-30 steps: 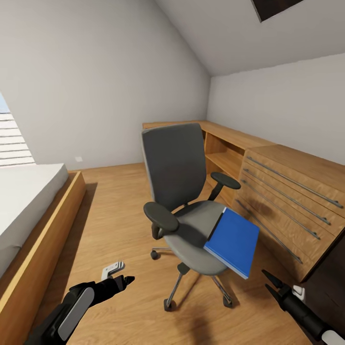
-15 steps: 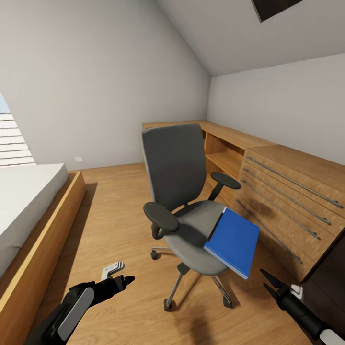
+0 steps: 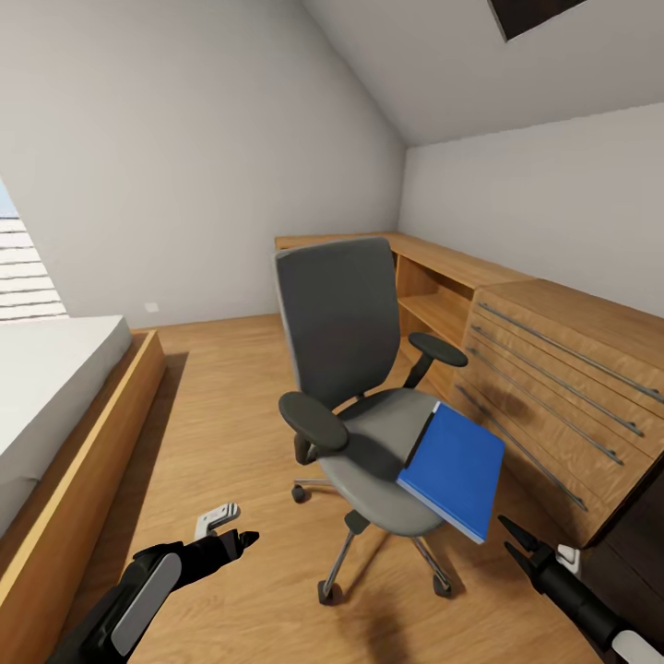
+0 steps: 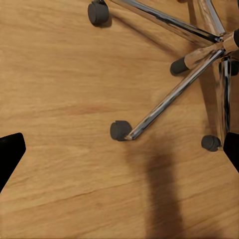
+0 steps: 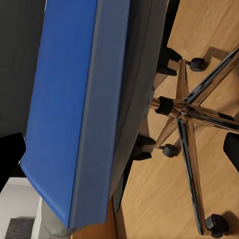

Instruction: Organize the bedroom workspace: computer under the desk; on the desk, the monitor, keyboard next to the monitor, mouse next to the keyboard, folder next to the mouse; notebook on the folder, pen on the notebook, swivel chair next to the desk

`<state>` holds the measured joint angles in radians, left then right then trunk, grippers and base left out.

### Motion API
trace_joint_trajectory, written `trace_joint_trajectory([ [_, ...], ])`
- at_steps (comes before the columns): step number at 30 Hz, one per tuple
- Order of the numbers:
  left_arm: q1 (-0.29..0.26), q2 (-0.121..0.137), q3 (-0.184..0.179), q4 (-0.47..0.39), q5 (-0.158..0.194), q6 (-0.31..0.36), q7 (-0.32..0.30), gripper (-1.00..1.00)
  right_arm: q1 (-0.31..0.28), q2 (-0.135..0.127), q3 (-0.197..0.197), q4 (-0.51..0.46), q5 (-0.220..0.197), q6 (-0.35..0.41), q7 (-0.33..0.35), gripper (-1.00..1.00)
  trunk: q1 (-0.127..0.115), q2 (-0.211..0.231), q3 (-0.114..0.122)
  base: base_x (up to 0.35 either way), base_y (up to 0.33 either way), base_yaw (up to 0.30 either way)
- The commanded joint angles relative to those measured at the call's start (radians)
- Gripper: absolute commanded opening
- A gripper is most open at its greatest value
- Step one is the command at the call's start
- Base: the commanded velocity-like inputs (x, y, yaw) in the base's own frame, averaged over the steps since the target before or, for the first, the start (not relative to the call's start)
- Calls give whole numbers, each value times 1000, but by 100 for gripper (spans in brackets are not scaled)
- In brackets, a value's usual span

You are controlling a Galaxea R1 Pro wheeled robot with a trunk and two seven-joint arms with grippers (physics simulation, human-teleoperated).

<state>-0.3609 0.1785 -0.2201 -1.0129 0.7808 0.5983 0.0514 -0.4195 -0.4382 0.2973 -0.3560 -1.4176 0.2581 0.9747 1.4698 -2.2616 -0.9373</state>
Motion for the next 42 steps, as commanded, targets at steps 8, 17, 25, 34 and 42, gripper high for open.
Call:
trace_joint_trajectory([
  [8, 0, 1, -2, -1, 6, 2, 5, 100, -1, 3, 5, 0, -9, 9, 2, 100, 0, 0, -1, 4, 47, 0],
  [17, -1, 1, -2, -1, 6, 2, 5, 100, -1, 4, 5, 0, -9, 9, 2, 100, 0, 0, -1, 0, 108, 0],
  [25, -1, 1, -2, -1, 6, 2, 5, 100, -1, 4, 5, 0, -9, 9, 2, 100, 0, 0, -1, 0, 12, 0],
  [34, 0, 1, -2, -1, 6, 1, 5, 100, -1, 4, 5, 0, -9, 7, 2, 100, 0, 0, -1, 0, 100, 0],
  [42, -1, 1, -2, -1, 6, 1, 6, 100, -1, 4, 5, 0, -9, 7, 1, 100, 0, 0, -1, 0, 27, 0],
])
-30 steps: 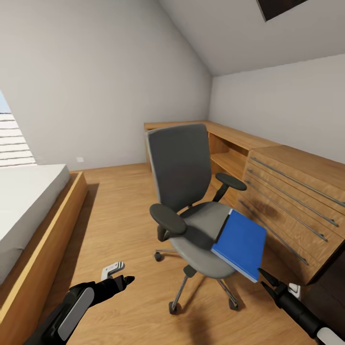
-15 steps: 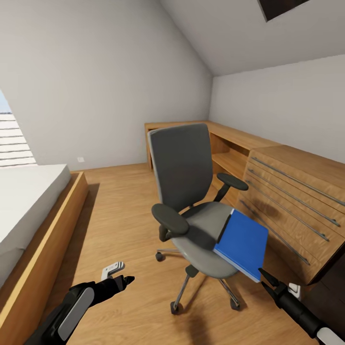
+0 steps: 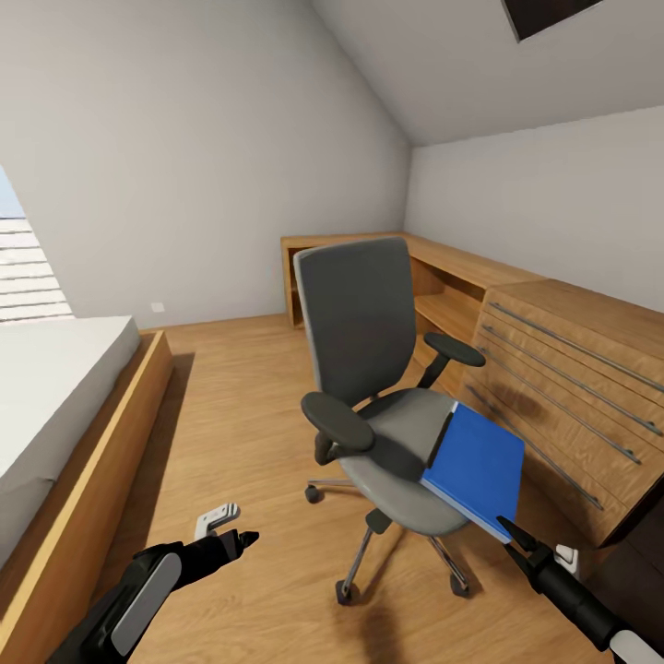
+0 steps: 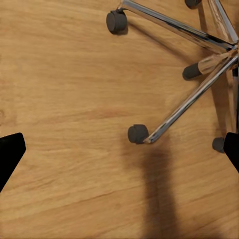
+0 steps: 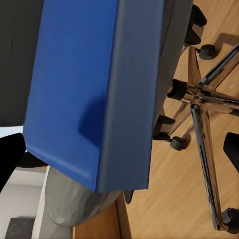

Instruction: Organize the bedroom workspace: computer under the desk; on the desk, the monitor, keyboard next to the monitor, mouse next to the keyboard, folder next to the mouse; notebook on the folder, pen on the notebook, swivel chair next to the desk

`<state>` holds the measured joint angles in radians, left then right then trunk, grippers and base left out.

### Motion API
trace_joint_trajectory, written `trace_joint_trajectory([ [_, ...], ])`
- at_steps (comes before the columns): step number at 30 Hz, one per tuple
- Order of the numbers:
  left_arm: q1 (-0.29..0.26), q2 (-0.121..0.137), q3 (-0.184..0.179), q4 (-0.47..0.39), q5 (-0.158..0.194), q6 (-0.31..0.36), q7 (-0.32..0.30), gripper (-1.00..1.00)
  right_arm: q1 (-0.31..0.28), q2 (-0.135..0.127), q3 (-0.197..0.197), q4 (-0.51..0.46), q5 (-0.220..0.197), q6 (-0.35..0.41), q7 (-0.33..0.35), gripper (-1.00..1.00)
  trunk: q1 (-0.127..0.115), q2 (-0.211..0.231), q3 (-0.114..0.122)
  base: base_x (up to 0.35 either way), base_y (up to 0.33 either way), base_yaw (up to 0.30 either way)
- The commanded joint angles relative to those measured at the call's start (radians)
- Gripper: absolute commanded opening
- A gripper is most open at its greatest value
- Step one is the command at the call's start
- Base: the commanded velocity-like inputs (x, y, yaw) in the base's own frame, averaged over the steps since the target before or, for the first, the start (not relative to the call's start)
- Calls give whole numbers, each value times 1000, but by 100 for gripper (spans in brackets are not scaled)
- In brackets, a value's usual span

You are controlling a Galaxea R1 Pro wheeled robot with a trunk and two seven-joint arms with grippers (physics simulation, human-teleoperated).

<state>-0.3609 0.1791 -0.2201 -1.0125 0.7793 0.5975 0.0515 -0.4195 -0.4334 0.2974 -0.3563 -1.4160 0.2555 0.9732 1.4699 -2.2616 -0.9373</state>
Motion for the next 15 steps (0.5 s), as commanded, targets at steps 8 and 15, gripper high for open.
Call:
trace_joint_trajectory([
  [8, -1, 1, -2, -1, 8, 2, 5, 100, -1, -1, 5, 0, -11, 8, 2, 100, 0, 0, -1, 5, 7, 0],
  [15, -1, 1, -2, 0, 8, 2, 6, 100, -1, -1, 5, 0, -11, 8, 2, 100, 0, 0, -1, 136, 77, 0],
])
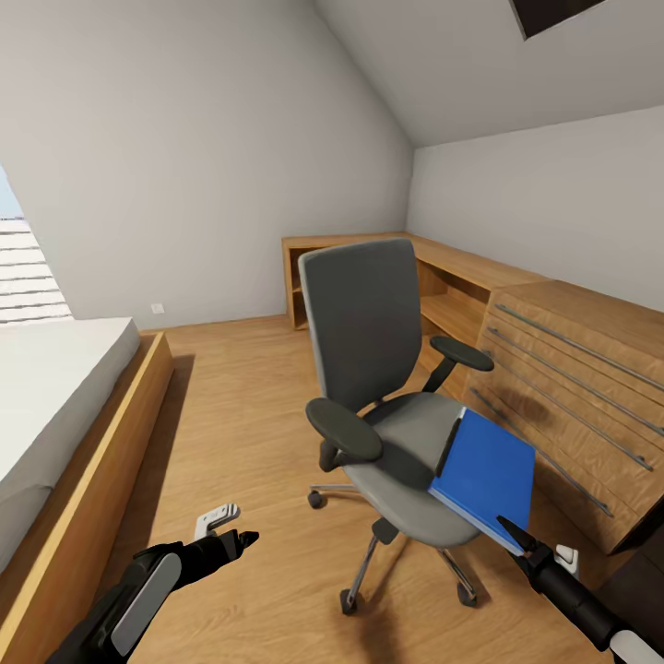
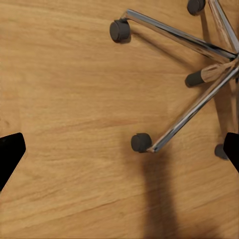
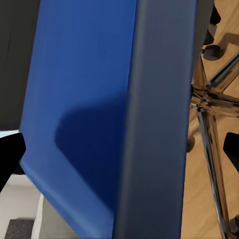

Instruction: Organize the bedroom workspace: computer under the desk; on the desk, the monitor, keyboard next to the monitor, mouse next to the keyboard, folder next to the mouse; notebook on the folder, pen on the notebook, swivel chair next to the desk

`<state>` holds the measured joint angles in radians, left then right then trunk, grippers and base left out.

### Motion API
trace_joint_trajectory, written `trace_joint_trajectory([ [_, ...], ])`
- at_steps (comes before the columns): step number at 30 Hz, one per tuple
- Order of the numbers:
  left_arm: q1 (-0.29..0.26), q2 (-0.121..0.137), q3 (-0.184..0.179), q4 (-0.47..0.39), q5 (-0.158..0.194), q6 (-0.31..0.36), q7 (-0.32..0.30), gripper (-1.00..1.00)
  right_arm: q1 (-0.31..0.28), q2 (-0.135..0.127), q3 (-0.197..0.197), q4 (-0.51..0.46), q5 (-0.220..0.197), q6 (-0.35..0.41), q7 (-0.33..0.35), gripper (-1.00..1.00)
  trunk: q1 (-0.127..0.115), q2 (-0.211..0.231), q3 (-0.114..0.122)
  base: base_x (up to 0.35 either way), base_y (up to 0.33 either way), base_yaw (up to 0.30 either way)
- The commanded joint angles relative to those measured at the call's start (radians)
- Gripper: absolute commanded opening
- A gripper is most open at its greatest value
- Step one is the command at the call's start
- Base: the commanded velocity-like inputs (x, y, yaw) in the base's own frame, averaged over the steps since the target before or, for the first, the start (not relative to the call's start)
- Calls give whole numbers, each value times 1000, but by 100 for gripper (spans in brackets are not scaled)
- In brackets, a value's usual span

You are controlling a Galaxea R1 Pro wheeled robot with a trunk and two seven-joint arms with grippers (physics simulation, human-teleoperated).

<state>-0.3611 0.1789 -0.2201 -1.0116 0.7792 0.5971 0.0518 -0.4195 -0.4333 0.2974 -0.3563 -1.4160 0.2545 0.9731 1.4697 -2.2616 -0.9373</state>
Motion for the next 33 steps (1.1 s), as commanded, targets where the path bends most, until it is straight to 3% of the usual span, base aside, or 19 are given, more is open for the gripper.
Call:
trace_joint_trajectory([
  [1, -1, 1, -2, -1, 8, 2, 6, 100, -1, -1, 5, 0, -11, 9, 3, 100, 0, 0, -1, 77, 32, 0],
  [33, 0, 2, -2, -1, 8, 3, 6, 100, -1, -1, 3, 2, -11, 9, 1, 100, 0, 0, -1, -14, 3, 0],
])
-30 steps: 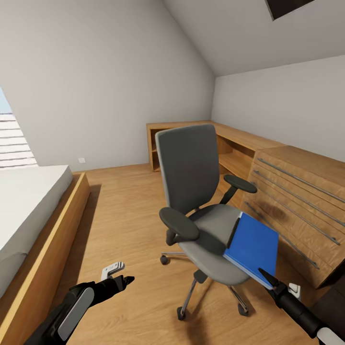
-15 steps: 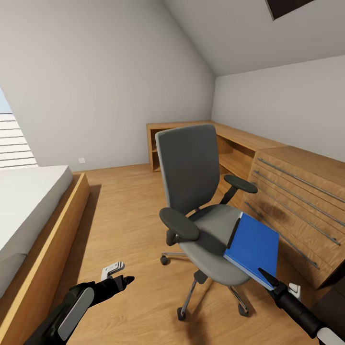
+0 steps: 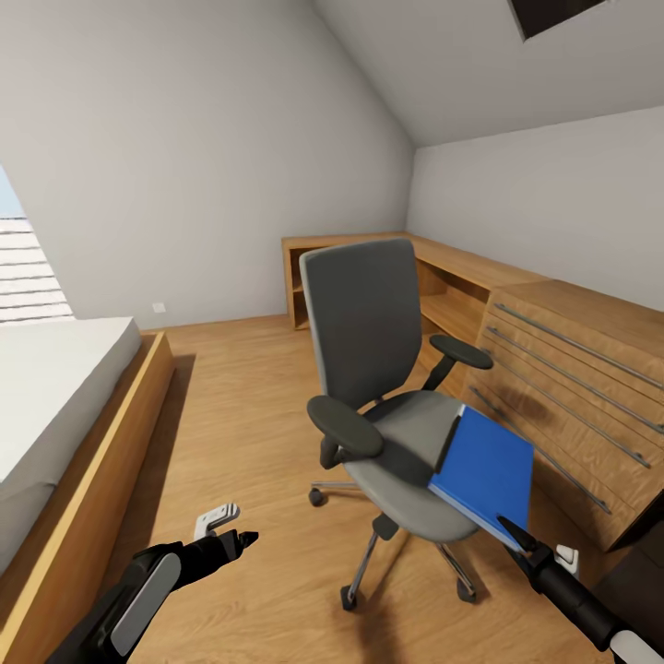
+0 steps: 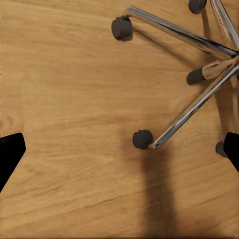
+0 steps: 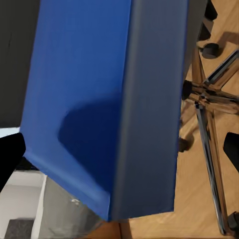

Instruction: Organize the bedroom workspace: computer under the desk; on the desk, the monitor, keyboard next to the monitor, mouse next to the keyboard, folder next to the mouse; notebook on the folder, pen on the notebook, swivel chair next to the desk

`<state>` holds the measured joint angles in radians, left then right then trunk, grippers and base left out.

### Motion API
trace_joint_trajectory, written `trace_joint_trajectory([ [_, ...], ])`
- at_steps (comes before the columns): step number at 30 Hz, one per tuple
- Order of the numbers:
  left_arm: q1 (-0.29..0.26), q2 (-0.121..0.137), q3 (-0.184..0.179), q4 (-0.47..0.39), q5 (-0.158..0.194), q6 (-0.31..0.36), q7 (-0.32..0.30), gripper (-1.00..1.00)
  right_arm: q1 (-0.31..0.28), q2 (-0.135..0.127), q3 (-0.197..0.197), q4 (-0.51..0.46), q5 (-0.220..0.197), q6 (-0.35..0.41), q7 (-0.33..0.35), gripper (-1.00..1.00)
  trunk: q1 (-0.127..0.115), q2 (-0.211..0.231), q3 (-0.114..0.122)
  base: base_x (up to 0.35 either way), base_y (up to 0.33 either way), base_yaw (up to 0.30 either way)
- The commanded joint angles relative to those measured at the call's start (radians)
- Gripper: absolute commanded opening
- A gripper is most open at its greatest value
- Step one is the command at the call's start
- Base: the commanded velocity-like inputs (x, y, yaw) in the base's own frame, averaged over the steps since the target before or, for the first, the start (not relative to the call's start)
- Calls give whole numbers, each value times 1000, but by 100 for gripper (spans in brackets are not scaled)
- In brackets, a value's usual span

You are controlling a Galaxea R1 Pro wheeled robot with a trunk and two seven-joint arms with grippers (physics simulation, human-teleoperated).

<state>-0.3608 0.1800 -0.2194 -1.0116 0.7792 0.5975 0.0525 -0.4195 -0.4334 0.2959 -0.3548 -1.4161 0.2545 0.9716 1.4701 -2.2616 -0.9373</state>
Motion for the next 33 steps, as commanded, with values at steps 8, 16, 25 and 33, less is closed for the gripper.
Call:
trace_joint_trajectory([
  [8, -1, 1, -2, -1, 8, 2, 6, 100, -1, -1, 5, 0, -11, 9, 2, 100, 0, 0, -1, -41, 0, 0],
  [16, 0, 1, -1, -1, 8, 2, 5, 100, -1, -1, 5, 0, -11, 9, 3, 100, 0, 0, -1, -4, 0, 0],
  [25, -1, 1, 1, -1, 8, 2, 5, 100, -1, -1, 5, 0, -11, 9, 2, -100, 0, 0, -1, 0, 0, 0],
  [33, -1, 1, 2, -1, 8, 2, 6, 100, -1, -1, 5, 0, -11, 9, 2, -100, 0, 0, -1, 0, 0, 0],
])
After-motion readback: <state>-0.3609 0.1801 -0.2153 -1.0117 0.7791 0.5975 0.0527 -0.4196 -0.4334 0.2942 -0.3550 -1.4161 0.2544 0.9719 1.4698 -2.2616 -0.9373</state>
